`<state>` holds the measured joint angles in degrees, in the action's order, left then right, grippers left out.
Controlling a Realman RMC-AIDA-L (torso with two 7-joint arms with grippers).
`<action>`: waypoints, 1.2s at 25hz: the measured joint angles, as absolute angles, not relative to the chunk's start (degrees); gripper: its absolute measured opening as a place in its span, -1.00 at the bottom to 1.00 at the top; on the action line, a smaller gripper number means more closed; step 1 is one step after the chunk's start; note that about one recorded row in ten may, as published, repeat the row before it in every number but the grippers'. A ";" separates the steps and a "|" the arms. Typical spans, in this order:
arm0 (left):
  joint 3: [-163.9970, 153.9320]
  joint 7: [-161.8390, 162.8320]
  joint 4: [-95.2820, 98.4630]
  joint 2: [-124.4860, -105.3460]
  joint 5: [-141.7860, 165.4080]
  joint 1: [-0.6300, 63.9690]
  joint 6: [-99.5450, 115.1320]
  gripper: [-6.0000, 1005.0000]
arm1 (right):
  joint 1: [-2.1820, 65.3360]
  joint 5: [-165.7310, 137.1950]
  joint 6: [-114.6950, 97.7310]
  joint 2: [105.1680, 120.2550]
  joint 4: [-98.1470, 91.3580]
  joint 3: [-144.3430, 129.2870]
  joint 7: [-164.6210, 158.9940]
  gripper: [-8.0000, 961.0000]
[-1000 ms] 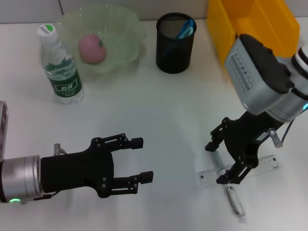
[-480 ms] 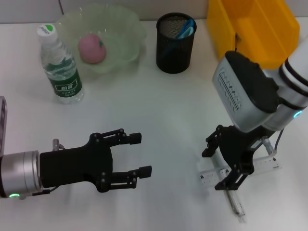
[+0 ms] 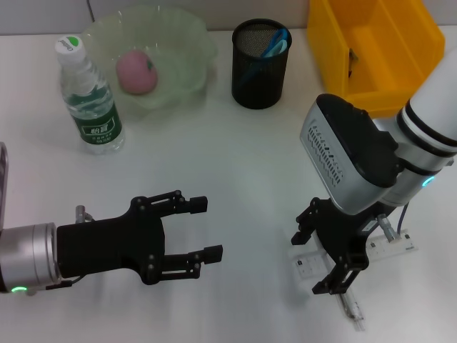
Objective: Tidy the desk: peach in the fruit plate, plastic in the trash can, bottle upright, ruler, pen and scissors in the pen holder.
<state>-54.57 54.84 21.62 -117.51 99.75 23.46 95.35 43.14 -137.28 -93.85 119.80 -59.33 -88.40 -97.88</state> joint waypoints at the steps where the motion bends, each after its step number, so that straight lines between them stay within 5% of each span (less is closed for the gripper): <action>1: -54.58 54.84 21.62 -117.49 99.75 23.45 95.35 0.57 | 43.14 -137.28 -93.59 119.80 -59.33 -88.84 -98.19 0.56; 12: -54.75 54.85 21.62 -117.43 99.76 23.38 95.36 0.57 | 42.96 -137.53 -91.55 119.80 -58.99 -90.66 -98.38 0.51; 18: -54.76 54.85 21.62 -117.61 99.76 23.38 95.36 0.57 | 42.95 -137.58 -91.47 119.80 -58.90 -90.77 -98.39 0.12; 30: -54.64 54.83 21.62 -117.69 99.76 23.47 95.36 0.57 | 42.35 -137.64 -90.02 119.80 -59.38 -92.32 -98.38 0.04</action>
